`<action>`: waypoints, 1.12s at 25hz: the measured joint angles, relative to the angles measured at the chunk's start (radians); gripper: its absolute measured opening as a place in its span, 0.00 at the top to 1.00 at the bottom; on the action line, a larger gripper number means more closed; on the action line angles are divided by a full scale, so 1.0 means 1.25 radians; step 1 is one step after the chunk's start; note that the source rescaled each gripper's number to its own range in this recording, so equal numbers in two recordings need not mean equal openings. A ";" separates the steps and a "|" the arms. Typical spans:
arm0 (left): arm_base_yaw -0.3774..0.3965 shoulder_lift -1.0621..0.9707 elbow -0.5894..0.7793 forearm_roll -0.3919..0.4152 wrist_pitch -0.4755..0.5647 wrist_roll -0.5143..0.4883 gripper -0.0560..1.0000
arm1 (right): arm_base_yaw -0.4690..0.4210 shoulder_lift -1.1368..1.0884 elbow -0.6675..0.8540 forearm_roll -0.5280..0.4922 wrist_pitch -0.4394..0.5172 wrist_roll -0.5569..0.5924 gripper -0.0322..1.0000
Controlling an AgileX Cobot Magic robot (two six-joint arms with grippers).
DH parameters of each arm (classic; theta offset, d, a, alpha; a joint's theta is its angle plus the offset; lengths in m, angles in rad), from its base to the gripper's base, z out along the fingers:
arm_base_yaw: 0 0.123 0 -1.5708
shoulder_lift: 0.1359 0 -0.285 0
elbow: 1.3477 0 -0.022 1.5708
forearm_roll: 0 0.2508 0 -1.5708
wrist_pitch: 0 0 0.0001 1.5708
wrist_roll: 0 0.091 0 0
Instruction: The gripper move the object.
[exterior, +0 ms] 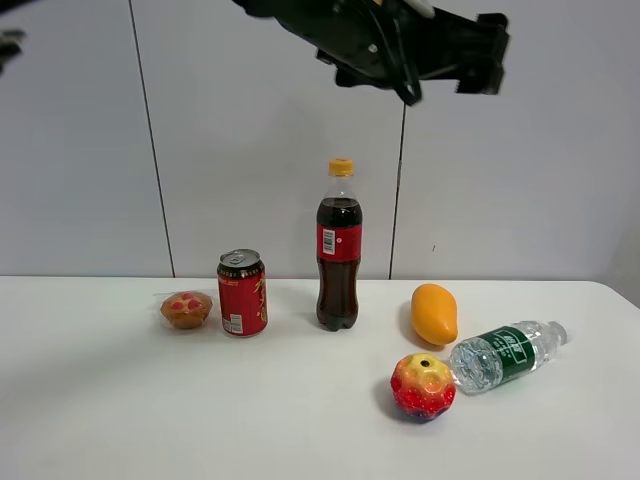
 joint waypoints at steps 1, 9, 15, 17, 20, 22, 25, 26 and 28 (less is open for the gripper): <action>0.011 -0.017 0.000 0.006 0.045 0.000 0.01 | 0.000 0.000 0.000 0.000 0.000 0.000 0.00; 0.134 -0.167 0.000 0.020 0.359 0.003 0.01 | 0.000 0.000 0.000 0.000 0.000 0.000 0.00; 0.290 -0.244 0.000 0.029 0.466 0.003 0.01 | 0.000 0.000 0.000 0.000 0.000 0.000 0.00; 0.352 -0.267 0.000 0.030 0.468 0.003 0.01 | 0.000 0.000 0.000 0.000 0.000 0.000 0.00; 0.445 -0.294 0.000 0.030 0.467 0.007 0.01 | 0.000 0.000 0.000 0.000 0.000 0.000 0.00; 0.506 -0.310 0.010 0.031 0.460 0.016 0.01 | 0.000 0.000 0.000 0.000 0.000 0.000 0.00; 0.592 -0.357 0.079 0.032 0.421 0.024 0.01 | 0.000 0.000 0.000 0.000 0.000 0.000 0.00; 0.619 -0.374 0.116 0.027 0.396 0.024 0.01 | 0.000 0.000 0.000 0.000 0.000 0.000 0.00; 0.671 -0.420 0.197 0.012 0.340 0.025 0.01 | 0.000 0.000 0.000 0.000 0.000 0.000 0.00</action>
